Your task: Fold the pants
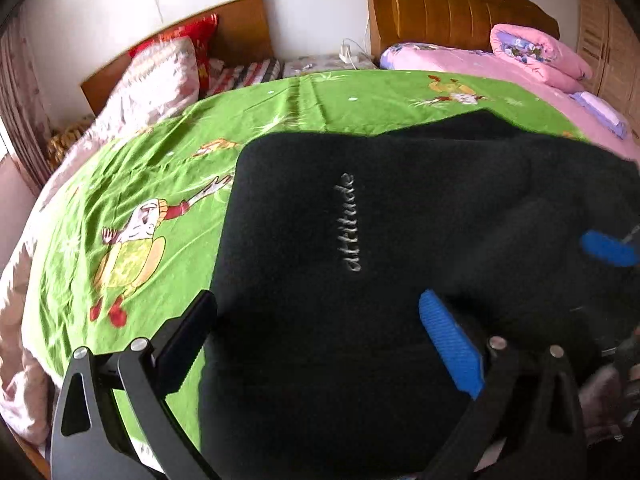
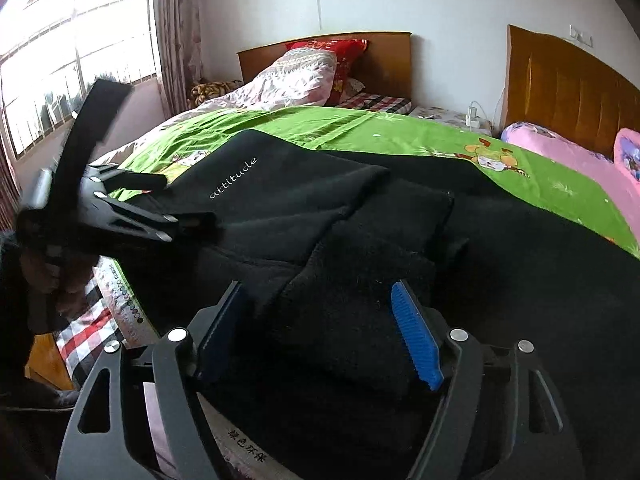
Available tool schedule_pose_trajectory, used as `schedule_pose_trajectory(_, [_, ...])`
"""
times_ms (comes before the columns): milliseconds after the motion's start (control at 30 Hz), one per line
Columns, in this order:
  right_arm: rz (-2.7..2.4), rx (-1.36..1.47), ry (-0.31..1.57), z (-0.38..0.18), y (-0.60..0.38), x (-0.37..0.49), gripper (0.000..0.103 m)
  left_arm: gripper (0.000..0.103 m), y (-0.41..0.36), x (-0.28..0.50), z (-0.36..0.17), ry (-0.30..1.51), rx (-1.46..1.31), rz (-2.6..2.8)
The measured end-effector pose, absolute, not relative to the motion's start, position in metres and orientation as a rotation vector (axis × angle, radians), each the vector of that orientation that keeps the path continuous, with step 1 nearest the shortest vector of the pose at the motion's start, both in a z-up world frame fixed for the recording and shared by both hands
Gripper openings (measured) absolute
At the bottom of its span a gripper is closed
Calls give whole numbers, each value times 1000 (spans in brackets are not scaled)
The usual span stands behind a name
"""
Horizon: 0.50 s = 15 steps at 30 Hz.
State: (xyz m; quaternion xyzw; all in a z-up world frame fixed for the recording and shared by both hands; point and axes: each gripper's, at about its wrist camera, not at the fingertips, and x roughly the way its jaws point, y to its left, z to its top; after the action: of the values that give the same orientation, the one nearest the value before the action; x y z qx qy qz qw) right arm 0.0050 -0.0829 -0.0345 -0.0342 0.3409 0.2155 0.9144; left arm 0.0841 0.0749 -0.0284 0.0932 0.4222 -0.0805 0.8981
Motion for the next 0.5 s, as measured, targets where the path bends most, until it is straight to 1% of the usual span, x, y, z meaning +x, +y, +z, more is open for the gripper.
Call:
schedule_pose_trajectory(67, [440,-72,700,-35,-82,5,72,101,69,81,0,826,176,-225])
schedule_pose_trajectory(133, [437,-72,697,-35,-81,3,73,101,59,90,22,778,215,-242])
schedule_pose_trajectory(200, [435,-70,695,-36,-82,3,73,101,50,109,24,792,235,-275])
schedule_pose_trajectory(300, [435,-69,696,-36,-83,3,74,101,40,157,4,898,238,-309])
schedule_pose_trajectory(367, [437,-68,698,-36,-83,4,74,101,39,190,-25,1036,218,-347])
schedule_pose_trajectory(400, [439,-66,697,-36,-83,4,74,102,43,200,-36,1065,195,-334])
schedule_pose_trajectory(500, [441,-62,692,-37,-84,3,75,102,48,200,-36,1029,174,-334])
